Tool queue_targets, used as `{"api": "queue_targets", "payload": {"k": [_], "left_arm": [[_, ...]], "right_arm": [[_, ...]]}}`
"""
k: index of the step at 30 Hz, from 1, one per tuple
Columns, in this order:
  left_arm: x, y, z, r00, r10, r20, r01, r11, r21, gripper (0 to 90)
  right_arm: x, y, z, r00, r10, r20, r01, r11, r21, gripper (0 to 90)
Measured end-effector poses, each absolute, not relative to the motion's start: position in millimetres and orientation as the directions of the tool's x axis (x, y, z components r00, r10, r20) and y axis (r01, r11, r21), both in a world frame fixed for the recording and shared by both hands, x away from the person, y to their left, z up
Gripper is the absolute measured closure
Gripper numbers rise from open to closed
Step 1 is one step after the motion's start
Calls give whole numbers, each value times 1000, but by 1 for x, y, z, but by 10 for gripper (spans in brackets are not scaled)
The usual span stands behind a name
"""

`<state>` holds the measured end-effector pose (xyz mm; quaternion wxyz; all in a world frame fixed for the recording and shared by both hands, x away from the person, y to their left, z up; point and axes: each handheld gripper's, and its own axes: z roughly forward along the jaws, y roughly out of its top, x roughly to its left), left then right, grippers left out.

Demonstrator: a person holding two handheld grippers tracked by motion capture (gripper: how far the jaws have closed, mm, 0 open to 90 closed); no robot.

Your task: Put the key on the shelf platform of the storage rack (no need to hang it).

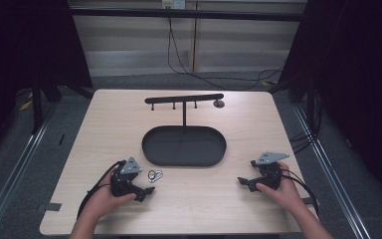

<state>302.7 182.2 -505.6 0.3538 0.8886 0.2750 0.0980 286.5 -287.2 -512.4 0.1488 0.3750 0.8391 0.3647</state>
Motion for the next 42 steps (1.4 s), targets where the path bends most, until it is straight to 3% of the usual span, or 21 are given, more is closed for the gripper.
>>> {"api": "queue_targets", "payload": {"k": [7,17,42], "left_arm": [[302,181,-500,816,577,-29,451,-604,658,174],[308,174,-485,772,634,-36,555,-647,522,298],[332,135,-464,751,657,-67,634,-689,351,398]], "right_arm": [[286,-287,-512,-674,739,24,521,452,724,135],[286,-287,-512,-674,739,24,522,452,724,135],[286,-287,-512,-674,739,25,522,452,724,134]]}}
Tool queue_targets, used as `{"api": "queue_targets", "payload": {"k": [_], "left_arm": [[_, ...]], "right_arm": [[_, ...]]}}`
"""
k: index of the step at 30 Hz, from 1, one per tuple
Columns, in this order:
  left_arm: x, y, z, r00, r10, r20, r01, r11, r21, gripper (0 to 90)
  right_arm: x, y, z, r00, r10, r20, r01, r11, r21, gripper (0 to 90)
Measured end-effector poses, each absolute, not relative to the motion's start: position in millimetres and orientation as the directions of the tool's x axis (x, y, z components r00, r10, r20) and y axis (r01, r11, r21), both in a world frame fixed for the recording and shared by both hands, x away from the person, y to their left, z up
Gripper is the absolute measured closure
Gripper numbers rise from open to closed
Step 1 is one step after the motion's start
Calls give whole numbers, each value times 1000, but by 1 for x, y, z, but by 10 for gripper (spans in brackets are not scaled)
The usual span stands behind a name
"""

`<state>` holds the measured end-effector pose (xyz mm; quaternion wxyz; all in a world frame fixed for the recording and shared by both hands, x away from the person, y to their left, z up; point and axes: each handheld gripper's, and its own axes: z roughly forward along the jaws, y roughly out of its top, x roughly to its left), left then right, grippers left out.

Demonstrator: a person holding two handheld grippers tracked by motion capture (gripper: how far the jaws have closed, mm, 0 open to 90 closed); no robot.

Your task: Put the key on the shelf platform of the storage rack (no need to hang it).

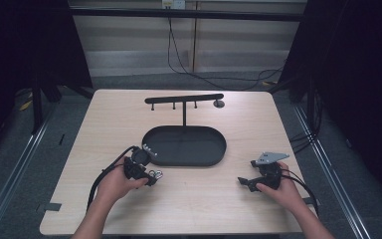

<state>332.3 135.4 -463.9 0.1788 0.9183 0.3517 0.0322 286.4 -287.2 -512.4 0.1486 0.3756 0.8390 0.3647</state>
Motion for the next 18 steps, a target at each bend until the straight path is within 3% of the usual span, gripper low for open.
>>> {"api": "queue_targets", "payload": {"k": [14,18], "left_arm": [[341,119,-472,753,655,-70,636,-695,334,454],[340,114,-470,767,640,-42,620,-723,304,522]], "right_arm": [[286,-287,-512,-674,739,25,522,452,724,135],[286,-287,-512,-674,738,25,522,452,724,135]]}}
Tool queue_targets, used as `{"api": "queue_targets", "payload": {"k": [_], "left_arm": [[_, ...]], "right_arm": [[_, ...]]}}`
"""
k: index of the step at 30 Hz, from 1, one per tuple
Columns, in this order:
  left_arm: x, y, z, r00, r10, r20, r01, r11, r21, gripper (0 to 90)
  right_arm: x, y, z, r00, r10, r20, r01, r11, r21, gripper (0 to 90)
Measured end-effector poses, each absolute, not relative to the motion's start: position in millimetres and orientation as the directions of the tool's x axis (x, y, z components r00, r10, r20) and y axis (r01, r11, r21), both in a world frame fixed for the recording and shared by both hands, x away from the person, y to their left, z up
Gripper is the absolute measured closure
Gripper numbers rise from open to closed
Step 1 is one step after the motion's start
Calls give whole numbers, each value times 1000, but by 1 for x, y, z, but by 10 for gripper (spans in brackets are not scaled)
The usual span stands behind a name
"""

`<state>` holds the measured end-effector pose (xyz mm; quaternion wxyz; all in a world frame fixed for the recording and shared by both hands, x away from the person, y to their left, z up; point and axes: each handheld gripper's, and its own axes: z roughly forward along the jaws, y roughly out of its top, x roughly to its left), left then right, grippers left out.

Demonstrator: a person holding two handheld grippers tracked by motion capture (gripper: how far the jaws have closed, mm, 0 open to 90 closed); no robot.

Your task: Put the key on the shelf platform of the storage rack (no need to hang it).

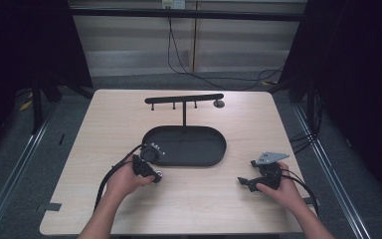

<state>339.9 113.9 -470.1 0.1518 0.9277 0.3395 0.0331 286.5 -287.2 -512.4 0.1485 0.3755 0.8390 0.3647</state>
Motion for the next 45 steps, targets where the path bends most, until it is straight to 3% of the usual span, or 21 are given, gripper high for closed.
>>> {"api": "queue_targets", "payload": {"k": [2,5,23,45], "left_arm": [[339,111,-469,776,629,-42,612,-736,288,603],[339,108,-468,784,620,-41,607,-750,263,623],[342,108,-460,763,640,-92,644,-736,208,630],[352,108,-421,740,658,-141,673,-719,176,631]], "right_arm": [[286,-287,-512,-674,739,25,522,451,724,134],[286,-287,-512,-674,738,25,522,452,724,134],[287,-287,-512,-674,739,26,522,451,724,134],[286,-287,-512,-673,740,25,523,452,723,134]]}}
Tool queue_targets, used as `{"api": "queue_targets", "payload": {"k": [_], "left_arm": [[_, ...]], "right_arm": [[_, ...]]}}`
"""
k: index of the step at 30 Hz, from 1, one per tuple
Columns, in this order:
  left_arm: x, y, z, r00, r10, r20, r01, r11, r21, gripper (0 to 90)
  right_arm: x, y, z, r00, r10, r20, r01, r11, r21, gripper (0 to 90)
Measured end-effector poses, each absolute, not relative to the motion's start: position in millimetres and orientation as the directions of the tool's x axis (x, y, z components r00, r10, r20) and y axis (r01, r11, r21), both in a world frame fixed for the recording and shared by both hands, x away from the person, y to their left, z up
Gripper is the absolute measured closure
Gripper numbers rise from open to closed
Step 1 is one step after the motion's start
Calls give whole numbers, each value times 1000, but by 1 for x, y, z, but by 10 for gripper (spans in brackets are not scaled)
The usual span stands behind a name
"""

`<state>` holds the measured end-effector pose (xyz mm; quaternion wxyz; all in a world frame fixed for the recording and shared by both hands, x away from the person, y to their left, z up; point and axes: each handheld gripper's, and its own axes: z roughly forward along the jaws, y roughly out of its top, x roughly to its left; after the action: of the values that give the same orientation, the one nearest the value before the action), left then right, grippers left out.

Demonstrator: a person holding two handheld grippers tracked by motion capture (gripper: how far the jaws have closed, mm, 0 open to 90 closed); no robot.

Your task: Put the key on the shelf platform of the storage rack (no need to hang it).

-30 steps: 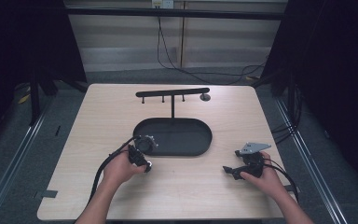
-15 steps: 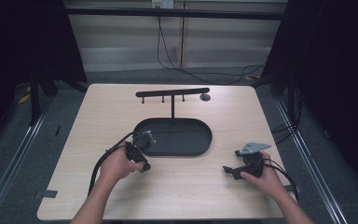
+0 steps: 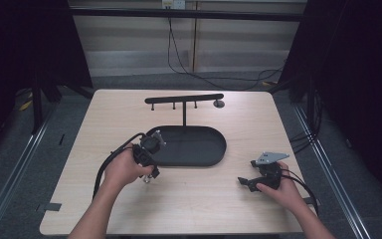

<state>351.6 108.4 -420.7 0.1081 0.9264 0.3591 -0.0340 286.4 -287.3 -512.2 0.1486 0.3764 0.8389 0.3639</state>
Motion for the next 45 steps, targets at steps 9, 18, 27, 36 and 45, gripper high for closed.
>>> {"api": "queue_targets", "payload": {"k": [9,18,27,36,45], "left_arm": [[356,105,-407,742,650,-162,670,-719,187,631],[361,104,-397,736,650,-186,676,-715,177,631],[365,103,-384,732,655,-187,681,-709,182,630],[370,100,-375,727,661,-189,687,-704,180,631],[377,97,-359,723,665,-189,691,-696,197,630]], "right_arm": [[286,-287,-512,-673,739,24,523,452,723,134],[286,-287,-512,-673,740,25,524,452,722,134],[286,-287,-512,-673,739,24,523,452,722,134],[286,-287,-512,-672,740,25,524,451,723,134],[287,-287,-512,-673,739,21,519,452,725,134]]}}
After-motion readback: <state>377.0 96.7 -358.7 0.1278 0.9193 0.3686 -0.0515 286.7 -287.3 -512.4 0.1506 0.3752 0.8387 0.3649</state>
